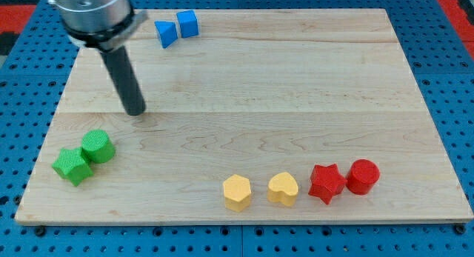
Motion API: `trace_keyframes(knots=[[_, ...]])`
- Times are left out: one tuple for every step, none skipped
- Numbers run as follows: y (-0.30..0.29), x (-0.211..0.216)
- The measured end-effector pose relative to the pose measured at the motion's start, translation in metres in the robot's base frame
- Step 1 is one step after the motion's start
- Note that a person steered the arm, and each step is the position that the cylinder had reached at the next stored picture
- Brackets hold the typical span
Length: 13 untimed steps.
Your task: Move the blue blocks towards the left center of the board
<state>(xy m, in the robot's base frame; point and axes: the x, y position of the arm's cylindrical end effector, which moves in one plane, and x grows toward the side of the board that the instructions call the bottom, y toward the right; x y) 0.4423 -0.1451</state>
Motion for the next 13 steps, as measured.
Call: trace_keyframes(knots=[[0.027,0.0],[0.027,0.0],[0.032,0.0],[0.05,0.0],[0.064,0.0],[0.096,0.0],[0.137,0.0],[0.173,0.0],[0.178,0.0],[0.178,0.0],[0.158,-0.001],[0.11,-0.005],[0.053,-0.013]])
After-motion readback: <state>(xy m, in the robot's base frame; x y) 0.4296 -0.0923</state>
